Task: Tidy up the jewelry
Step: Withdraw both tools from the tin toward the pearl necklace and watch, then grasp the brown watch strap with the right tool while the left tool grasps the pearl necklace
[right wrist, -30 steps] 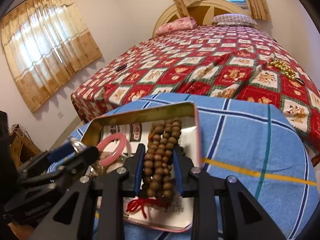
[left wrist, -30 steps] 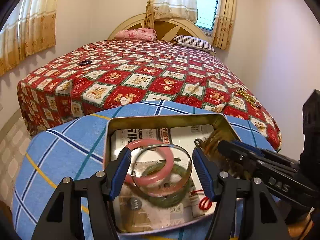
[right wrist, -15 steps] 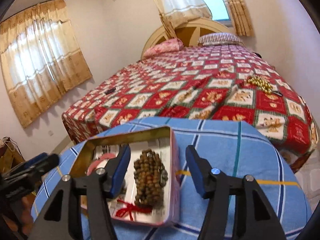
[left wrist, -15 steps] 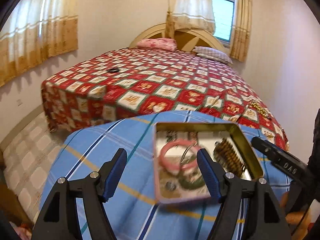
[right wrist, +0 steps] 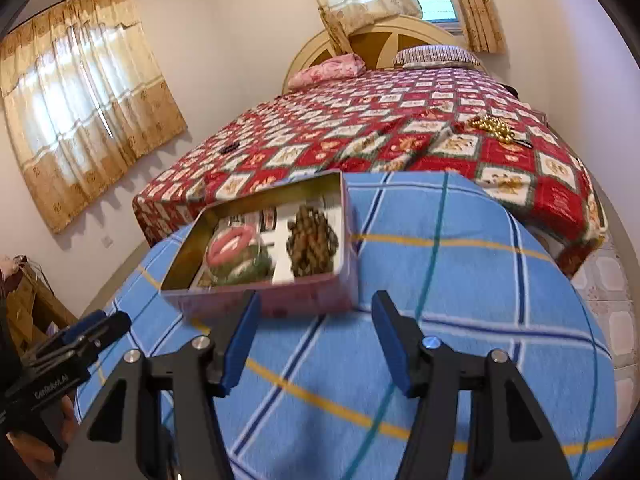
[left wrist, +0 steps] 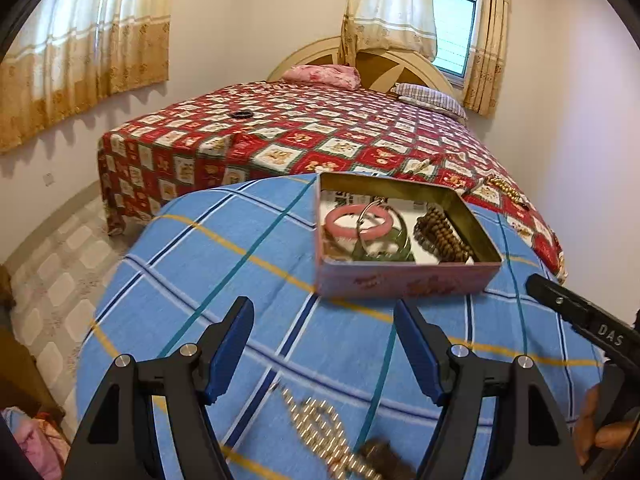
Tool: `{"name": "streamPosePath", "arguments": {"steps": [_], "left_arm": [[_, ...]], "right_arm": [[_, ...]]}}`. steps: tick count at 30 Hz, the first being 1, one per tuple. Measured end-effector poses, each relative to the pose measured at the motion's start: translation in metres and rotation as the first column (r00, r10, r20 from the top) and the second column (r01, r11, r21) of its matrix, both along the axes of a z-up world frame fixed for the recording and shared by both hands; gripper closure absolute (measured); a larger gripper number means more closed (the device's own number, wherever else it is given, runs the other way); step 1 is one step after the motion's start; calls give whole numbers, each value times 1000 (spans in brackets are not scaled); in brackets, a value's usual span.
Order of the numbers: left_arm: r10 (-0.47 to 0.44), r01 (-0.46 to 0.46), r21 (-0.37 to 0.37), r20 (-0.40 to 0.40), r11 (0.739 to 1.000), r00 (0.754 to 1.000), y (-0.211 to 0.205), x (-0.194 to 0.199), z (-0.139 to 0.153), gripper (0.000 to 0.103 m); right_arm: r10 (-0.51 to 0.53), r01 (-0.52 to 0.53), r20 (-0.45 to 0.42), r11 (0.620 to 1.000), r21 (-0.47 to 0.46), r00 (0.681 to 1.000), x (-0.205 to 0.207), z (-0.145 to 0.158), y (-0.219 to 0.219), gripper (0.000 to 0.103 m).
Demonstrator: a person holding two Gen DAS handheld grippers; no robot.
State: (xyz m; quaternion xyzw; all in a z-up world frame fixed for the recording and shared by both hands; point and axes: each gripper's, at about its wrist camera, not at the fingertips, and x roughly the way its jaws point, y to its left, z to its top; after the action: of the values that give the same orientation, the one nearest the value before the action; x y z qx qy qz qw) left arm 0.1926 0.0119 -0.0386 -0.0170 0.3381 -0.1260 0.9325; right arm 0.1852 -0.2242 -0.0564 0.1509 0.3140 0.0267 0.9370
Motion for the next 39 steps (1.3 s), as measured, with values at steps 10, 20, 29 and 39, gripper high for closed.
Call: {"name": "streamPosePath", "arguments": {"steps": [10,20,29,39], "left_arm": [[42,-42,12,-18,999,999,30,-34,-14,30],[131,-129,52,-30,990,991,65,-55,-26,30],[128,-129,-14,-54,992,990,75,-58,-27,30],[101,-102,-24,-67,994,993,71,-57,-25,30]], "right_arm": [[48,-49,-34,999,-19,998,-38,-6,18,42],[256,-259,-61,965,-42,965,-52,-14,74,49],[405,-421,-162,904,-79,900,-44,-40,124,62],[395,-422,-233,903,-77,888,-29,-50,124,82]]}}
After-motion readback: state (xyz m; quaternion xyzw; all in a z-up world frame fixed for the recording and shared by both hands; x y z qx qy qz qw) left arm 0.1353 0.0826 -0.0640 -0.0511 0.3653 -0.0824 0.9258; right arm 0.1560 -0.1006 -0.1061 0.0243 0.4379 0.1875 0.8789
